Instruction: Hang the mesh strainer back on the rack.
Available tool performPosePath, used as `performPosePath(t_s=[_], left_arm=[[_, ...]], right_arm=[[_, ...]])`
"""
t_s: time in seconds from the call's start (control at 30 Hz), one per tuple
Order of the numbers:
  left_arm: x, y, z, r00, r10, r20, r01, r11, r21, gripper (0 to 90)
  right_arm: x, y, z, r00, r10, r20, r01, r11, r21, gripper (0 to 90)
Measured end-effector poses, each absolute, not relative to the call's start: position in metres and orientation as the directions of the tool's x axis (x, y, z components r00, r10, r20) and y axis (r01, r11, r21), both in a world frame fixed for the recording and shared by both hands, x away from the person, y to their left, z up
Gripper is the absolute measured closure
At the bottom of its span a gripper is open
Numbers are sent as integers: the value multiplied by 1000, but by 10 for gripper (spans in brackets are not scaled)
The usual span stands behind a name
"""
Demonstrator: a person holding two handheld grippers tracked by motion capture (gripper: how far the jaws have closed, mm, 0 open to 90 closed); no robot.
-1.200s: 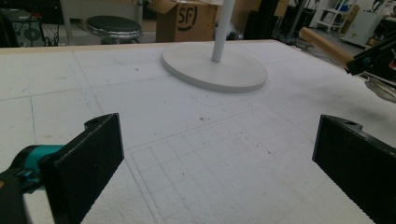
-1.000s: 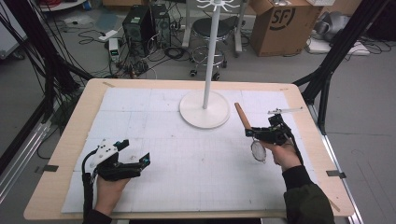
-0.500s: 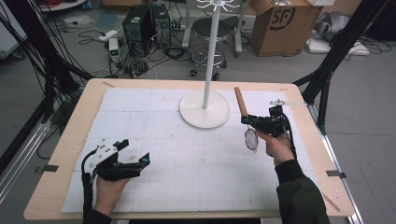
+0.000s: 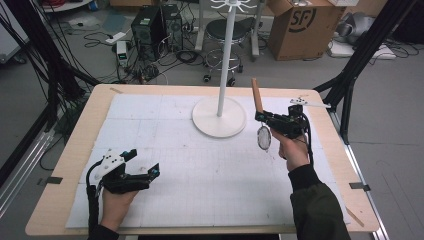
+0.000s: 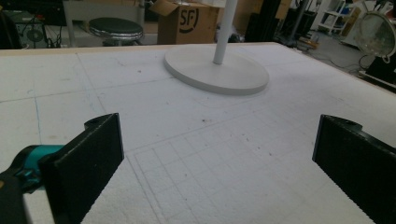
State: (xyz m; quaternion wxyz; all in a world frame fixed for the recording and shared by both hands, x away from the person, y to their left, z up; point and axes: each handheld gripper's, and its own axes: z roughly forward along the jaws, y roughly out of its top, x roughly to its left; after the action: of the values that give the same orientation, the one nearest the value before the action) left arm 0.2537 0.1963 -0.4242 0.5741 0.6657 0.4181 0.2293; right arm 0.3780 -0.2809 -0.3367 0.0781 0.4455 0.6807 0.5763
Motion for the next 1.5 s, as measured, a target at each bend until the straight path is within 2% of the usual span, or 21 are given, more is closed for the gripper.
performPosePath(t_s=[0.23,0.47,0.83,1.1,1.5], left_arm=[[254,196,-424,546,820,-173,293,7,956,26],[252,197,-424,542,822,-172,292,8,957,26],[252,196,-424,544,822,-168,292,2,956,26],[252,197,-424,544,821,-174,294,8,956,26],[253,196,-427,545,821,-172,304,-3,953,26]], right_arm=[[382,-276,-326,-613,663,430,483,-117,868,690],[384,-271,-320,-614,677,406,442,-132,888,690],[387,-267,-308,-631,645,430,412,-191,891,691],[386,-259,-300,-645,653,396,359,-199,912,691],[394,-252,-288,-666,622,412,330,-249,910,690]])
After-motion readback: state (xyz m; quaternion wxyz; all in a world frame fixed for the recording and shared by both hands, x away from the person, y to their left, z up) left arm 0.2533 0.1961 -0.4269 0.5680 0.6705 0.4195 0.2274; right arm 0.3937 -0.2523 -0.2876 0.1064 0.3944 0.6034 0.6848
